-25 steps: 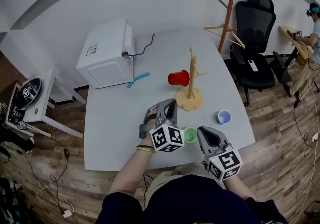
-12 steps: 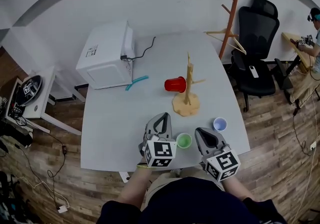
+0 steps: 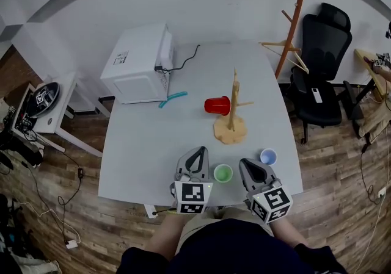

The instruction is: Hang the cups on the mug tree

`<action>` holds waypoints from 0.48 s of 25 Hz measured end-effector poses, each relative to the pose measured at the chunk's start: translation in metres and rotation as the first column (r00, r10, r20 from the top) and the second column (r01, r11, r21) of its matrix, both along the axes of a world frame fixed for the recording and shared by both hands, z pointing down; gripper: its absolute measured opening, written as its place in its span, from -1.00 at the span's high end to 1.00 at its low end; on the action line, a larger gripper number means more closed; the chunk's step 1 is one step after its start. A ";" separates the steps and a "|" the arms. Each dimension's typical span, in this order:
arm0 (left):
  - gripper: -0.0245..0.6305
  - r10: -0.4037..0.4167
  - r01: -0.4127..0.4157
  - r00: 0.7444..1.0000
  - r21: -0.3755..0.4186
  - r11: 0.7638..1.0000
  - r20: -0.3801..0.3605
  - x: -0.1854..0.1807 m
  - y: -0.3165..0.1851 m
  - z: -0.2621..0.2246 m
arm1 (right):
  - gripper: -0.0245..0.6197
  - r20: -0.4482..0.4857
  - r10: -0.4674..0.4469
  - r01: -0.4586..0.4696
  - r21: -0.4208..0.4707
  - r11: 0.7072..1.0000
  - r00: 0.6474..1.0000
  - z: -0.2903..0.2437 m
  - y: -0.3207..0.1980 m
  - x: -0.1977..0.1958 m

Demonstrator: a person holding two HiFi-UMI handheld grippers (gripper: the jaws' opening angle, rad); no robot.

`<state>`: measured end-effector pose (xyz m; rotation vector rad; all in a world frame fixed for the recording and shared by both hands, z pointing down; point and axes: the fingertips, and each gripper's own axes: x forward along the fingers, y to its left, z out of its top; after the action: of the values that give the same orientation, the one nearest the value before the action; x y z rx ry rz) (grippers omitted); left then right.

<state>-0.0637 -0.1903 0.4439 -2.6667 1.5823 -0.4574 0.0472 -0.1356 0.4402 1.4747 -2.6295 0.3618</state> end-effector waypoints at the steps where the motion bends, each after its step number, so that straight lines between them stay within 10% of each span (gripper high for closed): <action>1: 0.87 -0.002 0.002 1.000 -0.002 1.000 -0.007 0.000 0.002 0.000 | 0.83 0.000 -0.003 0.003 0.000 1.000 1.000 0.000 0.000 0.000; 12: 0.87 0.006 -0.007 0.998 -0.029 1.000 -0.059 0.018 0.018 0.004 | 0.83 0.011 -0.004 0.004 0.004 1.000 1.000 -0.001 0.003 0.015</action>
<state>-0.0461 -0.1724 0.4479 -2.7308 1.5935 -0.4094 0.0618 -0.1326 0.4396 1.4719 -2.6425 0.3657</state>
